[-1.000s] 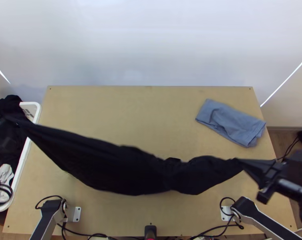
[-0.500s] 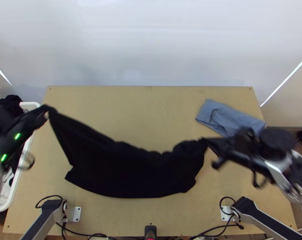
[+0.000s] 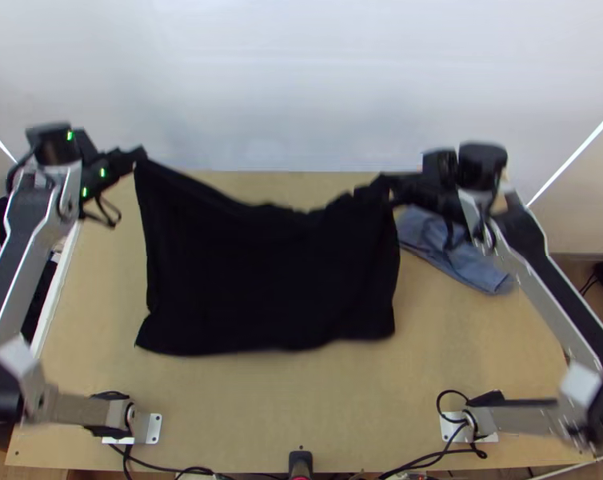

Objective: Fold the t-shirt

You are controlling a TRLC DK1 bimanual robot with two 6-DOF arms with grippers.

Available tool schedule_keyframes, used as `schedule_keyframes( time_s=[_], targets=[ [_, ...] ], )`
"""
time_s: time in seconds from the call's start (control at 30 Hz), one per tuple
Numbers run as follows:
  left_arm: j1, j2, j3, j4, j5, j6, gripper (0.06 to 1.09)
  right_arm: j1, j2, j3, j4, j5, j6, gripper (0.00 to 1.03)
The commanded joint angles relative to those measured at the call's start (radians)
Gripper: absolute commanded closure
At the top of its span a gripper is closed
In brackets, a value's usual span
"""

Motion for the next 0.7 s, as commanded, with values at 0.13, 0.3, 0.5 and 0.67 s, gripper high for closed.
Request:
schedule_keyframes(
  time_s=[0.13, 0.3, 0.5, 0.67],
  targets=[
    [0.025, 0.368, 0.756, -0.234, -0.014, -0.044, 1.05, -0.122, 0.436, 0.833, -0.208, -0.026, 0.092, 1.0],
    [-0.004, 0.15, 0.635, -0.257, -0.007, -0.081, 1.05, -0.116, 0.315, 0.891, -0.245, -0.04, 0.109, 1.0],
    [-0.002, -0.205, 0.362, -0.122, -0.007, -0.156, 1.05, -0.108, 0.034, 0.787, -0.383, -0.108, 0.201, 1.0],
    [0.007, -0.465, 0.195, -0.041, -0.007, -0.181, 1.05, -0.114, -0.185, 0.759, -0.539, -0.175, 0.237, 1.0]
  ],
)
